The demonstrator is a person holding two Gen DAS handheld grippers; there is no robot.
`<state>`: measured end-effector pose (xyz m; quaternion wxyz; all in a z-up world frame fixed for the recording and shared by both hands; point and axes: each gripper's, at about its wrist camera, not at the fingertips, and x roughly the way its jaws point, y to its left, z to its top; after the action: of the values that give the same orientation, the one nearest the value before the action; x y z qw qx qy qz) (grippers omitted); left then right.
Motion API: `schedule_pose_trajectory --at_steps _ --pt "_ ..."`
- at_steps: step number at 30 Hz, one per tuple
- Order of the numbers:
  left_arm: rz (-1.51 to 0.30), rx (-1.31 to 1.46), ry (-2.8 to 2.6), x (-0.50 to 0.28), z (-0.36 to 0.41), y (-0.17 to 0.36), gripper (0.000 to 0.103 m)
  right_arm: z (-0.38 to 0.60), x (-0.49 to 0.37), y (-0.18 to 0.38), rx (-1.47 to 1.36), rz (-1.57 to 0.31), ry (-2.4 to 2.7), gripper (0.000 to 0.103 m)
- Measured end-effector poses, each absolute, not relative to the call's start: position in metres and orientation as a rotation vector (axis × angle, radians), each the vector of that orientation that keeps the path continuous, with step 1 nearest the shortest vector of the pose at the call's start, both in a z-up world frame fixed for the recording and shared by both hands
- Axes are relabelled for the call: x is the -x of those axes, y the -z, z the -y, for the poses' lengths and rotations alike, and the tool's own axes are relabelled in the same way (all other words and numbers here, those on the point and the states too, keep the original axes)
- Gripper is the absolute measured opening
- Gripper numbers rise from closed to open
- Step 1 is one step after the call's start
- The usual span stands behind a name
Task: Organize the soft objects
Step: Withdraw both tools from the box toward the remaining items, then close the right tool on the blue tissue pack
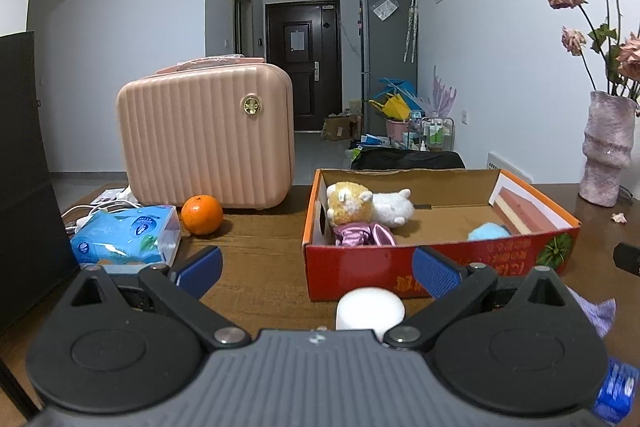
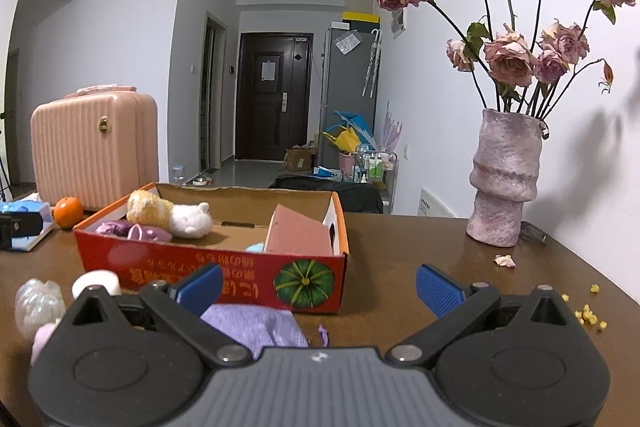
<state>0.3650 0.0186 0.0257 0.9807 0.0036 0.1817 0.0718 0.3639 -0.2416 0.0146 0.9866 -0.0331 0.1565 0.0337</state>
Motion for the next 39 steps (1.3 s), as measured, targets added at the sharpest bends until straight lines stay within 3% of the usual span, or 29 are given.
schedule_pose_trajectory --at_steps 26,39 --pt "-0.435 0.009 -0.091 -0.295 -0.023 -0.005 0.103 0.241 -0.308 0.0 0.071 -0.364 -0.133 0.103" --pt "-0.477 0.003 -0.051 -0.297 -0.016 0.004 0.103 0.229 -0.325 0.021 0.13 -0.504 -0.151 0.103"
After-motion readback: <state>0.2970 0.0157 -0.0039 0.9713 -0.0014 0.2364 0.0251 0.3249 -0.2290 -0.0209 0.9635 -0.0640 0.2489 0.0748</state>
